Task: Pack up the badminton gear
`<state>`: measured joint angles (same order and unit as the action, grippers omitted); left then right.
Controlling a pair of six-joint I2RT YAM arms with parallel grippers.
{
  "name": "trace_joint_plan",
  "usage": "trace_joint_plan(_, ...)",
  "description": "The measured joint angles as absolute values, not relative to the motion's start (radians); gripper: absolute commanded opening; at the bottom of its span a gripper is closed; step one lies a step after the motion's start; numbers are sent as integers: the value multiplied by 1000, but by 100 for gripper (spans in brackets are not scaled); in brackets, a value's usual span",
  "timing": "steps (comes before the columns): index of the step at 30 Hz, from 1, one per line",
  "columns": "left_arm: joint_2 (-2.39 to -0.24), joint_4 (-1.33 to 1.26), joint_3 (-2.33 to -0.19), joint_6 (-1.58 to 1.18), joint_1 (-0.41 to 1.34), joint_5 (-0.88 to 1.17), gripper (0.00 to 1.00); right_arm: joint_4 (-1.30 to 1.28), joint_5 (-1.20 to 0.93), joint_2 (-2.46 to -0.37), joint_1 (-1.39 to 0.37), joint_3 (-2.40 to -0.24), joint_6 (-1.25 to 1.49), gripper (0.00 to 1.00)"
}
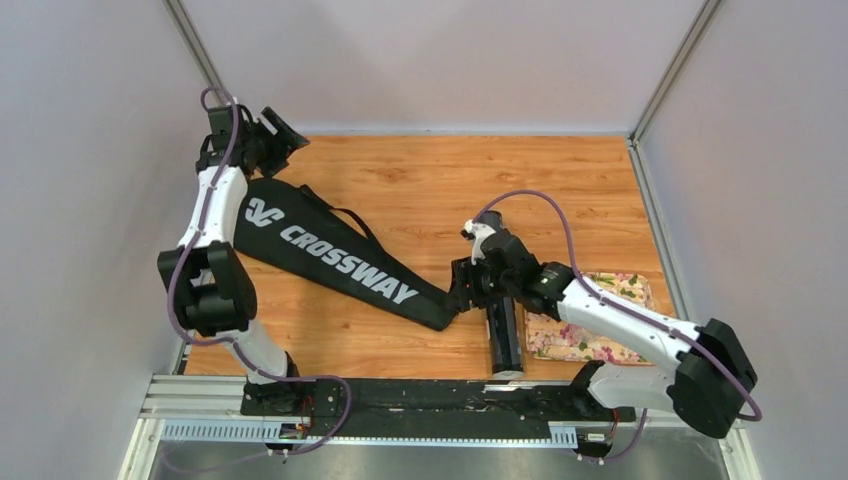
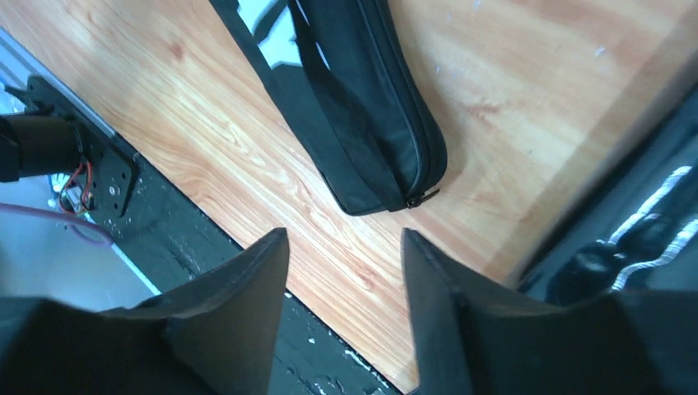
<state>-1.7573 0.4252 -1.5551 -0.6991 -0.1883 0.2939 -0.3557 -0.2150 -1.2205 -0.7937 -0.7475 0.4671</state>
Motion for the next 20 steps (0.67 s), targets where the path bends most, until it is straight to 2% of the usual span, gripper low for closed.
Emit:
trace_joint_plan(1, -1721, 416, -1542, -688, -173, 318, 83, -393, -178, -1198, -806, -781, 463, 81)
trace_joint_plan(2, -1678, 402, -1523, -677, -152, 340, 83, -421, -147, -1179, -813, -808, 462, 86)
trace_joint_plan(8, -1385, 343, -1423, -611, 67, 429, 81, -577, 106, -1002, -822, -957, 436, 90)
trace_joint_plan(10, -1315, 327, -1423, -577, 196, 434, 80, -616, 197, -939, -822, -995, 424, 92)
trace_joint_plan(14, -1229, 294, -1396, -496, 419, 440, 80, -662, 400, -816, -822, -1034, 378, 98)
trace_joint_plan(16, -1194, 286, -1368, -456, 509, 443, 80, -685, 480, -770, -822, -1049, 352, 98)
trace_joint_plan(20, -1135, 263, -1299, -403, 577, 461, 80, -713, 580, -682, -822, -1061, 311, 100)
